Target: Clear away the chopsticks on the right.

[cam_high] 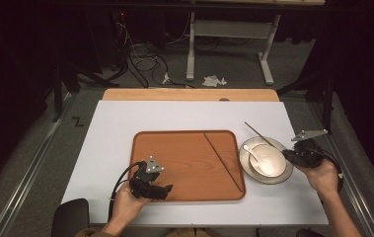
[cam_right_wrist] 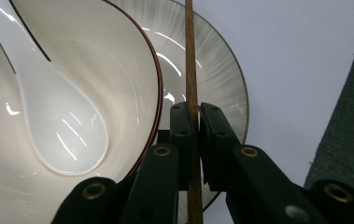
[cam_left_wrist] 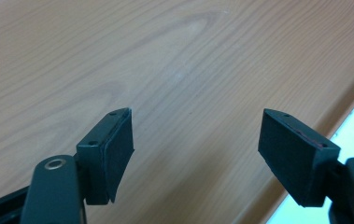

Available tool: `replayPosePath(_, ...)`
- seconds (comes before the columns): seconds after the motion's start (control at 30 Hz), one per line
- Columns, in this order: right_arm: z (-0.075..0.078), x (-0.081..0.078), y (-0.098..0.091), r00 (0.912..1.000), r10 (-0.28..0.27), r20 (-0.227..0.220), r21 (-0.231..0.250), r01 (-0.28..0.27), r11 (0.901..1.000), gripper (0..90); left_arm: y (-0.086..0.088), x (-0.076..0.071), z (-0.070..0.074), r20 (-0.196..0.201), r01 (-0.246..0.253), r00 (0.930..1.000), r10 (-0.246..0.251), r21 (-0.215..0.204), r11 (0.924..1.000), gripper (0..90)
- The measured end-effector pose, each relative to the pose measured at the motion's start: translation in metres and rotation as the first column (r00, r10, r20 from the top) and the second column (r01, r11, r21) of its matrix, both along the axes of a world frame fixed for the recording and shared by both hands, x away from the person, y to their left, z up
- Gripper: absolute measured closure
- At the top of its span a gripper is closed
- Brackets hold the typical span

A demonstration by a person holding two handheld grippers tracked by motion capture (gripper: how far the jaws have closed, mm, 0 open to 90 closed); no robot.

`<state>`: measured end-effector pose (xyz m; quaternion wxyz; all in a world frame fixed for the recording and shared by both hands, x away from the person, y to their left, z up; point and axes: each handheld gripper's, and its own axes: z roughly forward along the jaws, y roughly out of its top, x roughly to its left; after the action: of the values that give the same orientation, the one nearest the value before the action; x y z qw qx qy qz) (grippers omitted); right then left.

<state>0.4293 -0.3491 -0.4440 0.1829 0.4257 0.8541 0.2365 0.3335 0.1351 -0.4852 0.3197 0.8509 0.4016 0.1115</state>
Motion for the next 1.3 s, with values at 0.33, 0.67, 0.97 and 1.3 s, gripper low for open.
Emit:
replayPosePath(0.33, 0.029, -0.016, 0.001, 0.997, -0.02, 0.074, 0.02, 0.019, 0.9996, 85.5, 0.0, 0.0, 0.0, 0.001, 0.0, 1.0, 0.0, 0.0, 1.0, 26.8)
replayPosePath(0.67, 0.05, -0.046, 0.036, 0.9893, 0.059, 0.133, 0.049, -0.066, 0.9966, 85.4, 0.0, 0.0, 0.0, 0.002, 0.0, 1.0, 0.0, 0.0, 1.0, 26.8)
replayPosePath(0.97, 0.045, -0.072, 0.091, 0.9846, 0.126, 0.121, 0.043, -0.132, 0.9902, 85.3, -0.001, -0.001, 0.0, 0.001, 0.005, 1.0, -0.005, 0.0, 1.0, 26.8)
replayPosePath(1.3, 0.008, -0.07, 0.136, 0.9869, 0.159, 0.026, 0.024, -0.16, 0.9869, 85.3, 0.0, -0.001, 0.001, 0.003, 0.002, 1.0, -0.002, -0.005, 1.0, 26.8)
